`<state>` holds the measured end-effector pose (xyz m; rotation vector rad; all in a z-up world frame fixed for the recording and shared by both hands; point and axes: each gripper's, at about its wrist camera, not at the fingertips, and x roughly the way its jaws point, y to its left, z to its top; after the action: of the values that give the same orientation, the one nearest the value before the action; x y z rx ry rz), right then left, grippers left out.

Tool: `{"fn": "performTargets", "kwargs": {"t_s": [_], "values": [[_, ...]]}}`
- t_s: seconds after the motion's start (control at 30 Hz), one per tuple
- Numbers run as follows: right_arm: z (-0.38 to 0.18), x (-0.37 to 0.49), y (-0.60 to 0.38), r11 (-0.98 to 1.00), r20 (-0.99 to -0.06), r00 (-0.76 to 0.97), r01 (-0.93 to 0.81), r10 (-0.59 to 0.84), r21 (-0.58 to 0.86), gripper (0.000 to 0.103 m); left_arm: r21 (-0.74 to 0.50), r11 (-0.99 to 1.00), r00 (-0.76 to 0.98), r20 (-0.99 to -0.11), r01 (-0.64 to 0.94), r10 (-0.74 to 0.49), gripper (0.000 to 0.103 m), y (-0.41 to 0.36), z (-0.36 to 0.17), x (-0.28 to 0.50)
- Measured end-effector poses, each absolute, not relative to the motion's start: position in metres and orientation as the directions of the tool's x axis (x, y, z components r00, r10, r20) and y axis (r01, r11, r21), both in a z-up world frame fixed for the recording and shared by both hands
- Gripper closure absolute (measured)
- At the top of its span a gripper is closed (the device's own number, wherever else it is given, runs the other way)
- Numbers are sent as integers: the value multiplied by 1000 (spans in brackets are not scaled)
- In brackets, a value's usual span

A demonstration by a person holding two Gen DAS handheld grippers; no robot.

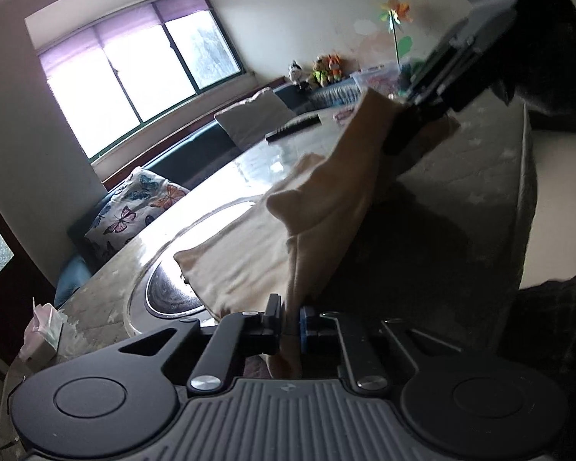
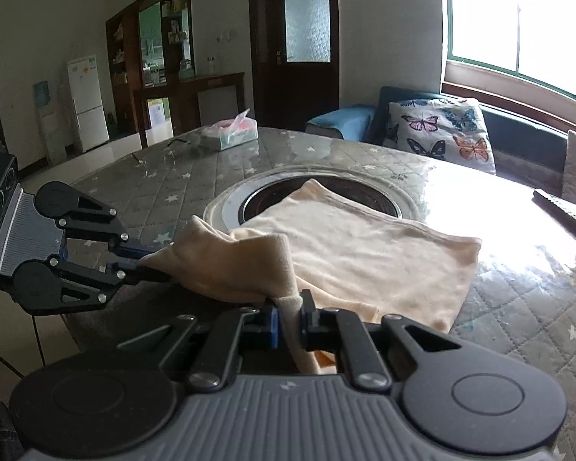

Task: Fold clothes
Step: 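Lift the hem with both grippers and fold it toward the collar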

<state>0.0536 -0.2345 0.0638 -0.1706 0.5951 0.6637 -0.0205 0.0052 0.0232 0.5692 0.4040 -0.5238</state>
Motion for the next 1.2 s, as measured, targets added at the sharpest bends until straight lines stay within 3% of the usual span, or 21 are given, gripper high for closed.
{"fn": "performTargets", "kwargs": {"t_s": [0.37,0.77,1.03,1.2], "values": [[107,-7,-248,721,-528,592,-690,609,59,94,299,773,794,-462,559,-395,93,20,82,-69],[93,89,-241,776,-580,599,-624,551,93,94,193,830,757,-552,523,-349,93,9,67,60],[46,167,-242,839,-651,584,-519,486,160,94,156,843,700,-644,515,-309,93,1,22,139],[10,188,-244,864,-687,565,-466,457,192,91,135,858,699,-649,495,-301,90,2,12,150]]}}
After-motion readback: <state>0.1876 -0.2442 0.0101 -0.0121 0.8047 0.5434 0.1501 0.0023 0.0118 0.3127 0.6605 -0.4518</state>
